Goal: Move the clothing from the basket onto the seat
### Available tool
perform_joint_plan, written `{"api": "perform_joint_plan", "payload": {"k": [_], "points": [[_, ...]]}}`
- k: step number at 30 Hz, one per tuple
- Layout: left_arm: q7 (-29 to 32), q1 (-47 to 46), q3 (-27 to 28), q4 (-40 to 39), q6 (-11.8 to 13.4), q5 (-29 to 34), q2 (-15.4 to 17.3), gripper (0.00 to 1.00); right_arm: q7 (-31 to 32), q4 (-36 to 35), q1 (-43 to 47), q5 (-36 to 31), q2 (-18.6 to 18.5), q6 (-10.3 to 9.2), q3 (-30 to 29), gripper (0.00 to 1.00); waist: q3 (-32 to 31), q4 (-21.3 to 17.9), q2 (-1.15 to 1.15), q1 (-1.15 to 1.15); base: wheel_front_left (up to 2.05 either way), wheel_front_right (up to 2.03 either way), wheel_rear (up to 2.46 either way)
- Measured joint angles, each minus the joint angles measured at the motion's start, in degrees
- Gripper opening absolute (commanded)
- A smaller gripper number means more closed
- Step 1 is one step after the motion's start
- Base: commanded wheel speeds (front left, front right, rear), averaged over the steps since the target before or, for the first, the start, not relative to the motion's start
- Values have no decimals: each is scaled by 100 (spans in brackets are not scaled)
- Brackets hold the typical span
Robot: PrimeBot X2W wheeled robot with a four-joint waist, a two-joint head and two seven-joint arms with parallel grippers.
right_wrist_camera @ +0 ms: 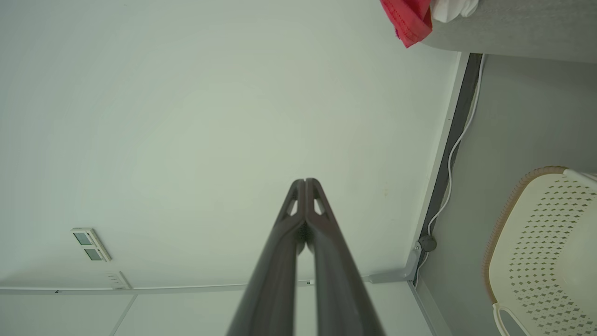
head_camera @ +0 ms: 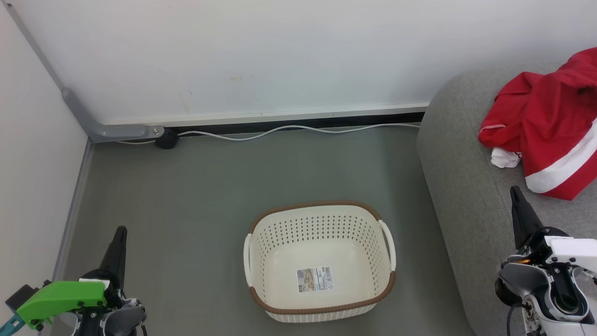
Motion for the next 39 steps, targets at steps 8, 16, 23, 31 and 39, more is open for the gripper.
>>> {"api": "perform_joint_plan", "payload": {"k": [8,16,23,31,39], "points": [[1,-3,2,5,-1,0,-5,0,0,0,-1,0,1,0,-4,0,0,0,0,0,0,0,0],[5,-5,4,9,-1,0,-8,0,0,0,-2,0,1,0,-8,0,0,0,0,0,0,0,0],[5,-8,8,13,-1,0,-9,0,0,-1,-2,0,2,0,-11,0,0,0,0,0,0,0,0],[7,-14,12,14,-1,0,-10,0,1,-1,-2,0,2,0,-15,0,0,0,0,0,0,0,0],[7,-18,20,16,-1,0,-11,0,1,-2,-2,0,3,1,-19,0,0,0,0,0,0,0,0]]}}
